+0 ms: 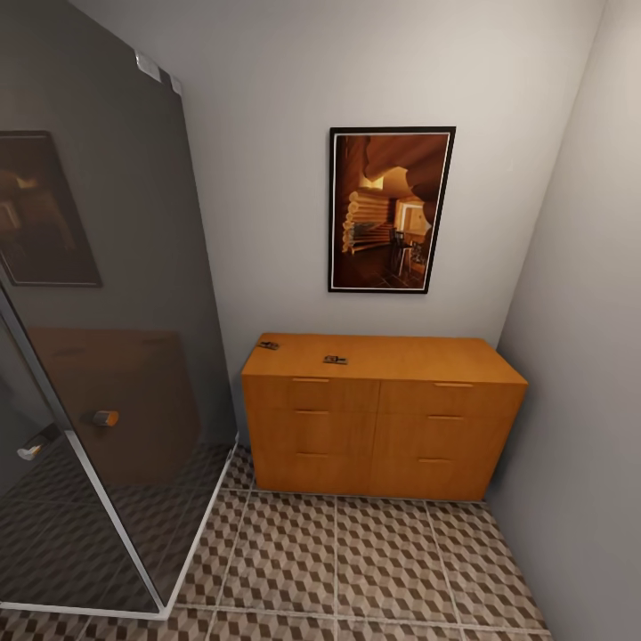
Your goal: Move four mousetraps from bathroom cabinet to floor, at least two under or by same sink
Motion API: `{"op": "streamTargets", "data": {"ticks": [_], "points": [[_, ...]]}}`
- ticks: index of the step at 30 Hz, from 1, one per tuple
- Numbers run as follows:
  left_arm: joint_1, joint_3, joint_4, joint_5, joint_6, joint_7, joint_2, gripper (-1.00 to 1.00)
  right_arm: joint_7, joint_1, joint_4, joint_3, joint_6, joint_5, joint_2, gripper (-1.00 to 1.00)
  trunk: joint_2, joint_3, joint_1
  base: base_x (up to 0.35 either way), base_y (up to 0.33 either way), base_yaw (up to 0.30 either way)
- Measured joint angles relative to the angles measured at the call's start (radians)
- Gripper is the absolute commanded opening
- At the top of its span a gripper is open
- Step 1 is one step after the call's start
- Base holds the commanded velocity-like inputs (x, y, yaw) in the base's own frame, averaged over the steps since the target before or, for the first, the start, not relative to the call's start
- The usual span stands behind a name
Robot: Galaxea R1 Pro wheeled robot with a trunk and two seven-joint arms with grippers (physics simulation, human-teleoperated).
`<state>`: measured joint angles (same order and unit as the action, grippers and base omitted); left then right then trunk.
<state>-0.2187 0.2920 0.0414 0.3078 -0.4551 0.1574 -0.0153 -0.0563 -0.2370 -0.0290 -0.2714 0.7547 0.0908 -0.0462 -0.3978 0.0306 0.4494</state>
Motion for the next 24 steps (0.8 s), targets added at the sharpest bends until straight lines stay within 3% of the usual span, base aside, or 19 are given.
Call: {"op": "streamTargets", "data": {"ticks": [9,24], "points": [[0.000,0.000,0.000,0.000,0.000,0.000,0.000,1.00,0.001,0.000,0.001,-0.002,0.001,0.000,0.003,1.00,0.000,0.000,0.000,0.007,0.000,0.000],[0.000,0.000,0.000,0.000,0.000,0.000,0.000,1.00,0.000,0.000,0.001,-0.002,0.001,0.000,0.004,1.00,0.000,0.000,0.000,0.145,0.020,0.000]]}}
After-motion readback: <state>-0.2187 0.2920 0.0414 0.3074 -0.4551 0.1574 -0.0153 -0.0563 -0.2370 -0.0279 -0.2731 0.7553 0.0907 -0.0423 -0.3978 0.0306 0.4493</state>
